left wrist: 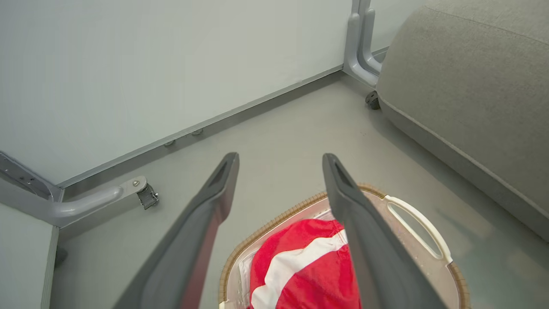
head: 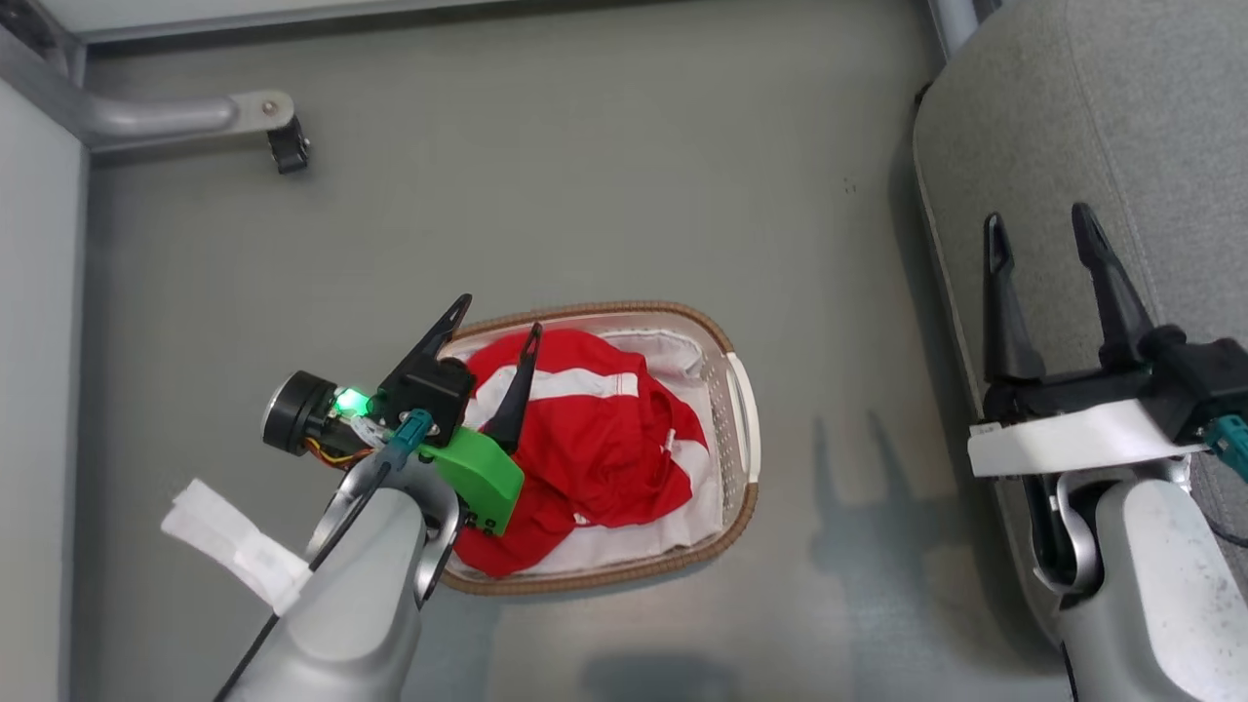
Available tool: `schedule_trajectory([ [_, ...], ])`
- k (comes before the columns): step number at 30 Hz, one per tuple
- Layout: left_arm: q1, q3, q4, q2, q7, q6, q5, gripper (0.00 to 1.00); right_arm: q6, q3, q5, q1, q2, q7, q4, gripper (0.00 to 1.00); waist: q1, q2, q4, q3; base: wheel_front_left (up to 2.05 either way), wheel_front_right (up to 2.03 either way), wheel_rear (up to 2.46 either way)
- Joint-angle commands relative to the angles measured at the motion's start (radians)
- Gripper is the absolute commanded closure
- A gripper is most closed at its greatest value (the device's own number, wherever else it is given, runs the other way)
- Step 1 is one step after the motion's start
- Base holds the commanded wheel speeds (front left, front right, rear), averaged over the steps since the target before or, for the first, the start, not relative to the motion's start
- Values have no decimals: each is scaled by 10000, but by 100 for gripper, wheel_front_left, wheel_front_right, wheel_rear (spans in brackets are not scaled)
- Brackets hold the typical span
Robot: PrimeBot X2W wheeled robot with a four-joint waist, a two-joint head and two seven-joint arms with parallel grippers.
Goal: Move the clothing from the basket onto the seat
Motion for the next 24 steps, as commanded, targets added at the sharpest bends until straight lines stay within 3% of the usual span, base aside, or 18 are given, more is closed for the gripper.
schedule_trajectory([
  [1, -423, -78, 335, 149, 3, -24, 49, 0, 1, 29, 91, -304, -38, -49, -177, 0, -1, 0, -878, 1891, 0, 0, 0],
  [10, -2069, -1096, 2893, 422, 329, -42, 237, 0, -3, 221, 624, -1421, -31, -49, -773, 0, -1, 0, -1617, 3752, 0, 0, 0],
  [21, -3133, -1215, 4595, 522, 788, -38, -151, 0, -3, 332, 1133, -1820, -31, -49, -914, 0, -1, 0, -2159, 4634, 0, 0, 0],
  [24, -3370, -1144, 4933, 565, 929, 254, -209, 0, -3, 358, 1204, -1824, -33, -49, -914, 0, -1, 0, -2244, 4726, 0, 0, 0],
])
